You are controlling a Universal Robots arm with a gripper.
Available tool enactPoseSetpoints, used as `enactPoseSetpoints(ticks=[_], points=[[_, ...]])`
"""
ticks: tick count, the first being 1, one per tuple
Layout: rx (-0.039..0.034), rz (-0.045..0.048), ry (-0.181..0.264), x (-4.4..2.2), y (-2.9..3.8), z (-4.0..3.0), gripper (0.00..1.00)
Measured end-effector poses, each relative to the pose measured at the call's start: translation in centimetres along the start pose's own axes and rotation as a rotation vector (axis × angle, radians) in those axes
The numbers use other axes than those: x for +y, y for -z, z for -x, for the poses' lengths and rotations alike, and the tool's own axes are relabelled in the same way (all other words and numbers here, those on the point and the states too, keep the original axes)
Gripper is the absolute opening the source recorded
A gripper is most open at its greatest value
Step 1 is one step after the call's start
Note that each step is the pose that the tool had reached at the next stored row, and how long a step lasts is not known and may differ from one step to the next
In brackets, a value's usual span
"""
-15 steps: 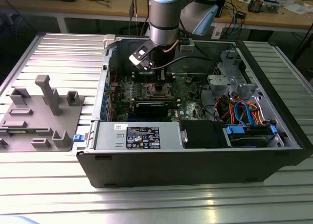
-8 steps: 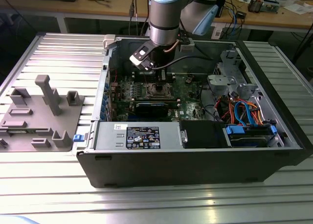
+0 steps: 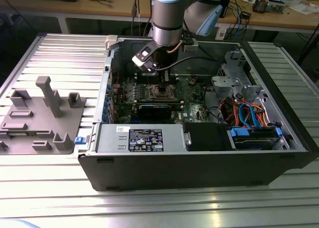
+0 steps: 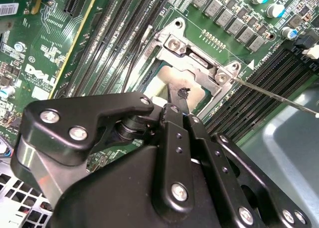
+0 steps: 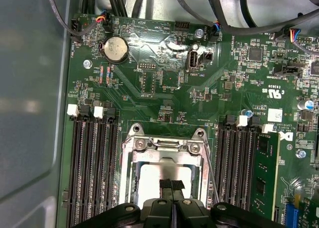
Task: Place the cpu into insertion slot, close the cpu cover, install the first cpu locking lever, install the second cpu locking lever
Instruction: 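Install the first cpu locking lever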
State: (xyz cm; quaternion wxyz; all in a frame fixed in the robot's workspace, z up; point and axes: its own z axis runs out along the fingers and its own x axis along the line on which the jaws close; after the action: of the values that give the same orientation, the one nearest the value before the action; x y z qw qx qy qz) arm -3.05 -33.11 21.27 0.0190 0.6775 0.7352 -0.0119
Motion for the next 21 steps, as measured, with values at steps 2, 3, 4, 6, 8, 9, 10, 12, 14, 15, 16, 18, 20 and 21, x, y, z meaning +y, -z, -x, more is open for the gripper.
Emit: enactPoseSetpoints(ticks=[2,3,4,6,8,9,10,12,14,15,16,18,20,21], points=[[0.0001,0.0001,0.0,0.0,0.16,0.0,0.11],[0.0001,0.0001,0.0,0.0,0.28,0.01,0.11],[0.0002,0.0001,0.0,0.0,0.42,0.02,0.11],[0.0001,0.0001,0.0,0.01,0.55,0.02,0.11],[0.0,0.0001,0.0,0.01,0.64,0.03,0.11],[-0.0001,0.0001,0.0,0.01,0.72,0.03,0.11],[-0.0001,0.0,0.0,0.01,0.89,0.04,0.11],[0.0,0.0001,0.0,0.01,1.02,0.04,0.11],[0.0,0.0001,0.0,0.01,1.14,0.05,0.11],[-0.0001,0.0,0.0,0.01,1.2,0.05,0.11],[0.0,0.0001,0.0,0.01,1.3,0.06,0.11],[0.0,0.0001,0.0,0.01,1.44,0.06,0.11],[-0.0001,0.0001,0.0,0.01,1.56,0.07,0.11],[0.0,0.0001,0.0,0.01,1.73,0.07,0.11]])
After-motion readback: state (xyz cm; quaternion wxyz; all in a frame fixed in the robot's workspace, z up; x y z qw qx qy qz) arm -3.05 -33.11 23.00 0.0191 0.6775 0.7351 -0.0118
